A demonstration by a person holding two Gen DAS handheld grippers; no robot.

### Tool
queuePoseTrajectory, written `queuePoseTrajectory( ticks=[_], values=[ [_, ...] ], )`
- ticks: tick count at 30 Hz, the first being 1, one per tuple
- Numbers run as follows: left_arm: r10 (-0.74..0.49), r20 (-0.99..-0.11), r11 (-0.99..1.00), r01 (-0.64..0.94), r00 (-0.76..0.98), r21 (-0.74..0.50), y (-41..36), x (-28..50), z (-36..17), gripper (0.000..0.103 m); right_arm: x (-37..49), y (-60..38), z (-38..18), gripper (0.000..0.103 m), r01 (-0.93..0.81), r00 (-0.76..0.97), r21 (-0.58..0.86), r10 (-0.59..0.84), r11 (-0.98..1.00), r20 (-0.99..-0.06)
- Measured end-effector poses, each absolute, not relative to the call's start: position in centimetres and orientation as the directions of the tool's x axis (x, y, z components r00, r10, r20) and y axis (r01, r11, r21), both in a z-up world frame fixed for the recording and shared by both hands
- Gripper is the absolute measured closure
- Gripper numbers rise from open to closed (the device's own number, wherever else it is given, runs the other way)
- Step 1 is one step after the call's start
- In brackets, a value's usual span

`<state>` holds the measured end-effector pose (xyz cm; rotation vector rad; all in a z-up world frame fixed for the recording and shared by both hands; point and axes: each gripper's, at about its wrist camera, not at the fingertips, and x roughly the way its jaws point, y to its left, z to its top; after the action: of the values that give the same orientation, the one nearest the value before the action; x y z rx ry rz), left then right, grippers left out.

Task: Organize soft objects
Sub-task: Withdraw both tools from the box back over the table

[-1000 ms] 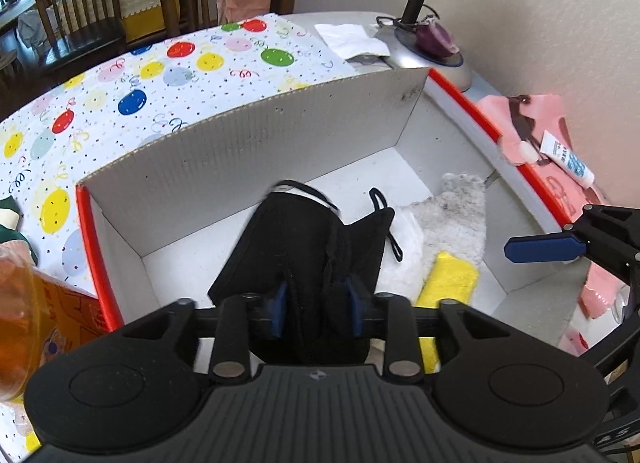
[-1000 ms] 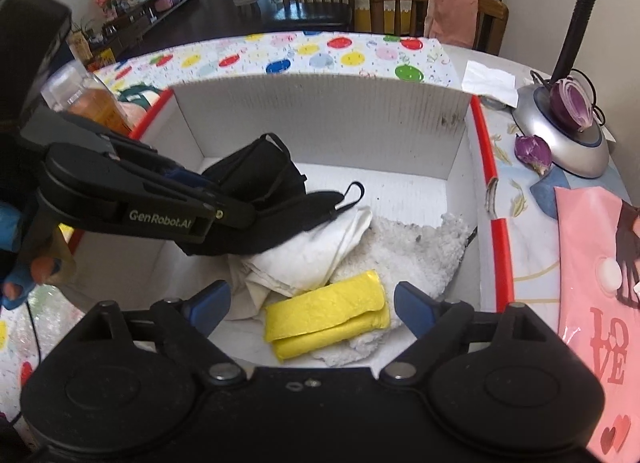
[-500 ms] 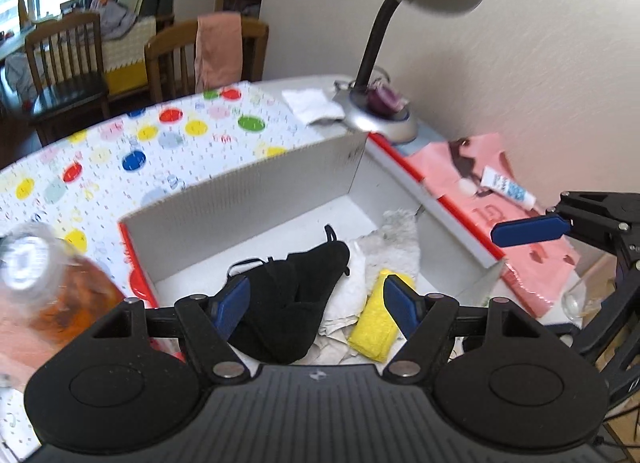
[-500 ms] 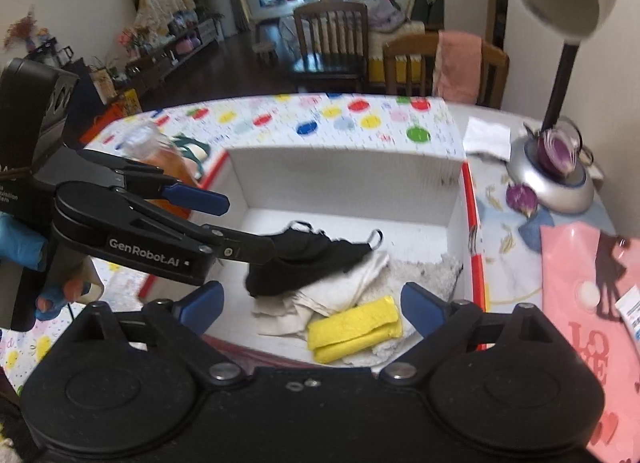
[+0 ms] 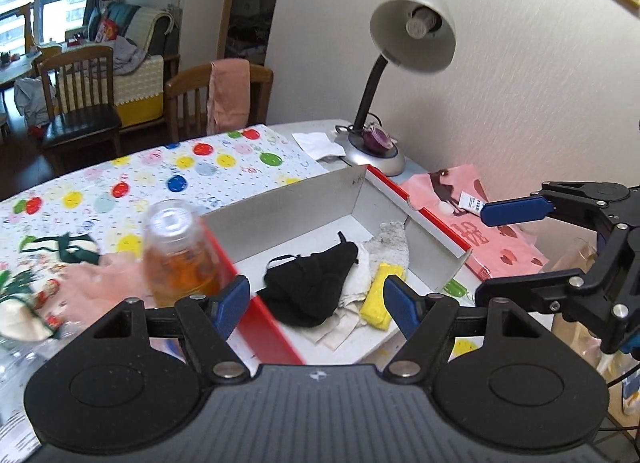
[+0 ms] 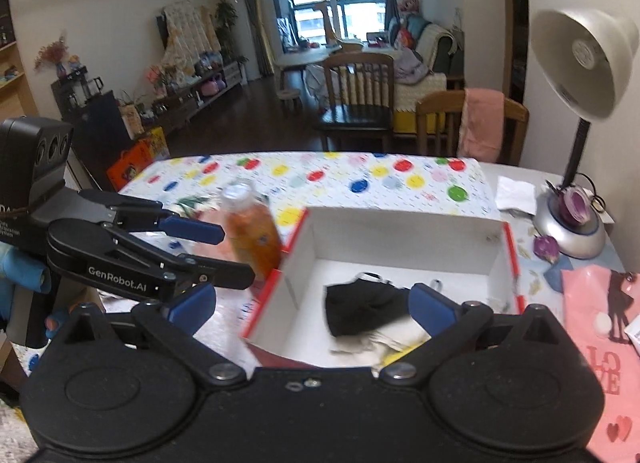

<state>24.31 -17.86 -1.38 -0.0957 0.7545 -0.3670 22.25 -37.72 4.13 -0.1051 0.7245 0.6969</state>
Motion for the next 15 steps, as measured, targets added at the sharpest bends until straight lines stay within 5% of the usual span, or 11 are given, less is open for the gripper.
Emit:
queuePoseTrajectory(
  ticks=[15],
  values=[
    [-0.353, -0.624, 0.936, 0.254, 0.697, -0.245, -7.7, 16.8, -1.3, 0.016, 16.3, -27.9, 3.2, 0.000, -0.654, 0.492, 0.160, 0.577, 0.739, -0.652]
  ],
)
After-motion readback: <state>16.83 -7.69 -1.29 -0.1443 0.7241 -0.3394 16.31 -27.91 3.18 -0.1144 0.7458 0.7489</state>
